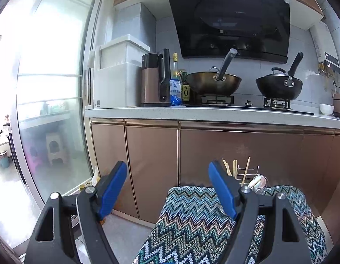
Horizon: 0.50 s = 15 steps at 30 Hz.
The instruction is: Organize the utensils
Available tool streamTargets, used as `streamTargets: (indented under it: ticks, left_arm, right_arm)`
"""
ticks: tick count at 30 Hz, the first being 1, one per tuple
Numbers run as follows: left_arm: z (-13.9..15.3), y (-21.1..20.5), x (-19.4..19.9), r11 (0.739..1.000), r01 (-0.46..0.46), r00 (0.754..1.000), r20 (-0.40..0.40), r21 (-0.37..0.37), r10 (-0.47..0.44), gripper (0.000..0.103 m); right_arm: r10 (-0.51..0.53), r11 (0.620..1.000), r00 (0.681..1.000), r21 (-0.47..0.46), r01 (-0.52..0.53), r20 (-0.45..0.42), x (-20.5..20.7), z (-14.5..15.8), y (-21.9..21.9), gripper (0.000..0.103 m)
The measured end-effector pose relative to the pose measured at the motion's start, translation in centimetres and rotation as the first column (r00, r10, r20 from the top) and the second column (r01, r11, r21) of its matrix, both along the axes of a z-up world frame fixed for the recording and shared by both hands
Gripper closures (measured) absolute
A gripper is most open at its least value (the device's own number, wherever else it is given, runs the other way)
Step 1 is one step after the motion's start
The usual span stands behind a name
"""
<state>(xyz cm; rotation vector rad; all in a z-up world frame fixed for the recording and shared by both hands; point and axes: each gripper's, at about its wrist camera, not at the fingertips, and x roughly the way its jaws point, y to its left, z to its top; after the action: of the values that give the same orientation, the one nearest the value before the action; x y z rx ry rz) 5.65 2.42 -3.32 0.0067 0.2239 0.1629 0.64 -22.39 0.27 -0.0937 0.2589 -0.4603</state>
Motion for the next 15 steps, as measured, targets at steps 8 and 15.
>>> streamTargets:
  ticks: [8, 15]
  left_arm:
    - [-0.31, 0.29, 0.13, 1.0, -0.007, 1.0, -0.008, 0.001, 0.007, 0.027]
    - [-0.3, 0.31, 0.1, 1.0, -0.006, 1.0, -0.004, -0.001, 0.006, 0.027]
  right_arm:
    - [-0.002, 1.0, 1.0, -0.001, 0.002, -0.001, 0.01, -0.11, 0.0, 0.0]
    - [-0.001, 1.0, 1.0, -0.005, 0.001, -0.001, 0.04, -0.07, 0.26, 0.0]
